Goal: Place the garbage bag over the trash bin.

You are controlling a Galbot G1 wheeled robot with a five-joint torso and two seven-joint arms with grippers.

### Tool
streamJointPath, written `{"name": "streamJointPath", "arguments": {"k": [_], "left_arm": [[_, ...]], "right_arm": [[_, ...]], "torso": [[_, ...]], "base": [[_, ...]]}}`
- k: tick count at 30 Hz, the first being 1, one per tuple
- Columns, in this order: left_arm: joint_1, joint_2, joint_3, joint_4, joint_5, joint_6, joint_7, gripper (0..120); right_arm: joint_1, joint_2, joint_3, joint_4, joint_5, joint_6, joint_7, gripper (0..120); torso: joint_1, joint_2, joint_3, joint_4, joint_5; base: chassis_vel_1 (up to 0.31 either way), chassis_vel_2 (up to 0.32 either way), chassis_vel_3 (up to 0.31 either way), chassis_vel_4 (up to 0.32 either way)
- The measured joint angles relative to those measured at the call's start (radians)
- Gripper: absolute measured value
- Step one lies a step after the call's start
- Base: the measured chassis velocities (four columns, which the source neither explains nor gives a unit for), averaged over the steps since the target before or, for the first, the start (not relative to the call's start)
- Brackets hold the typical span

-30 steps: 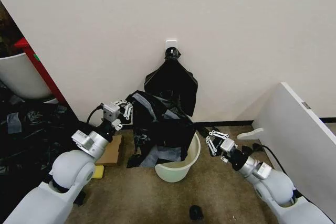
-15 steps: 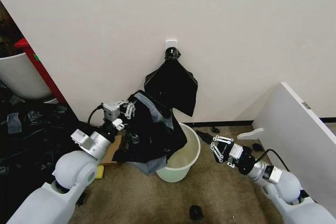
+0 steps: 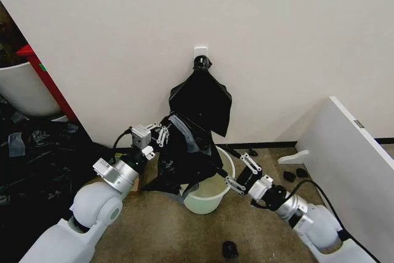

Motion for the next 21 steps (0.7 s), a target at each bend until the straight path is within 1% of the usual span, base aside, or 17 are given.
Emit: {"name": "streamJointPath", "arguments": {"k": [2,3,4,5,7,8,9,12,13,15,16,17,18,19,20,21], "left_arm": [[-0.005,0.0,0.004,-0.008,-0.027,0.015,-0.01,0],[-0.005,0.0,0.004,-0.008,-0.027,0.015,-0.01,0],[-0.007,-0.001,0.006,-0.011,-0.038,0.021,-0.015,0],[-0.009,-0.001,0.009,-0.014,-0.048,0.027,-0.02,0],[-0.013,-0.003,0.017,-0.019,-0.068,0.041,-0.028,0],[-0.013,-0.003,0.017,-0.019,-0.068,0.041,-0.028,0],[-0.015,-0.006,0.023,-0.021,-0.075,0.046,-0.03,0],[-0.019,-0.017,0.04,-0.021,-0.081,0.055,-0.032,0],[-0.019,-0.017,0.04,-0.021,-0.081,0.055,-0.032,0],[-0.023,-0.02,0.044,-0.017,-0.081,0.055,-0.032,0],[-0.023,-0.02,0.044,-0.017,-0.081,0.055,-0.032,0],[-0.028,-0.021,0.046,-0.013,-0.081,0.055,-0.034,0],[-0.031,-0.021,0.046,-0.012,-0.081,0.056,-0.035,0],[-0.037,-0.021,0.046,-0.008,-0.083,0.056,-0.037,0],[-0.038,-0.021,0.046,-0.007,-0.084,0.057,-0.037,0],[-0.042,-0.021,0.046,-0.006,-0.088,0.058,-0.039,0]], "right_arm": [[0.032,0.009,-0.034,-0.023,-0.056,-0.004,0.038,77],[0.032,0.009,-0.034,-0.023,-0.056,-0.004,0.038,77],[0.044,0.012,-0.047,-0.031,-0.062,-0.006,0.044,82],[0.055,0.016,-0.057,-0.037,-0.07,-0.007,0.047,86],[0.074,0.024,-0.073,-0.048,-0.1,-0.004,0.05,88],[0.074,0.024,-0.073,-0.048,-0.1,-0.004,0.05,88],[0.083,0.03,-0.082,-0.052,-0.129,-0.003,0.068,87],[0.103,0.051,-0.09,-0.058,-0.25,-0.021,0.163,72],[0.103,0.051,-0.09,-0.058,-0.25,-0.021,0.163,72],[0.104,0.056,-0.084,-0.057,-0.292,-0.035,0.204,63],[0.104,0.056,-0.084,-0.057,-0.292,-0.035,0.204,63],[0.1,0.056,-0.074,-0.053,-0.322,-0.044,0.231,56],[0.096,0.055,-0.068,-0.051,-0.34,-0.047,0.243,52],[0.089,0.054,-0.058,-0.046,-0.368,-0.047,0.255,46],[0.087,0.054,-0.055,-0.045,-0.374,-0.047,0.257,44],[0.078,0.053,-0.05,-0.04,-0.386,-0.047,0.263,39]], "torso": [[0.0,0.0,0.0,-0.0001,-0.0001],[0.0,0.0,0.0,-0.0001,-0.0001],[0.0,0.0,0.0,-0.0001,-0.0001],[0.0,0.0,0.0,0.0,-0.0001],[0.0,0.0,0.0,-0.0001,-0.0002],[0.0,0.0,0.0,-0.0001,-0.0002],[0.0,0.0,0.0,-0.0001,-0.0001],[0.0,0.0,0.0,0.0,-0.0004],[0.0,0.0,0.0,0.0,-0.0004],[0.0,0.0,0.0,-0.0001,0.0],[0.0,0.0,0.0,-0.0001,0.0],[0.0,0.0,0.0,-0.0001,-0.0003],[0.0,0.0,0.0,-0.0001,-0.0003],[0.0,0.0,0.0,-0.0001,-0.0001],[0.0,0.0,0.0,-0.0001,-0.0001],[0.0,0.0,0.0,-0.0001,-0.0002]], "base": [[0.0,0.0,0.0,0.0],[0.0,0.0,0.0,0.0],[0.0,0.0,0.0,0.0],[0.0,0.0,0.0,0.0],[0.0,0.0,0.0,0.0],[0.0,0.0,0.0,0.0],[0.0,0.0,0.0,0.0],[0.0,0.0,0.0,0.0],[0.0,0.0,0.0,0.0],[0.0,0.0,0.0,0.0],[0.0,0.0,0.0,0.0],[0.0,0.0,0.0,0.0],[0.0,0.0,0.0,0.0],[0.0,0.0,0.0,0.0],[0.0,0.0,0.0,0.0],[0.0,0.0,0.0,0.0]]}}
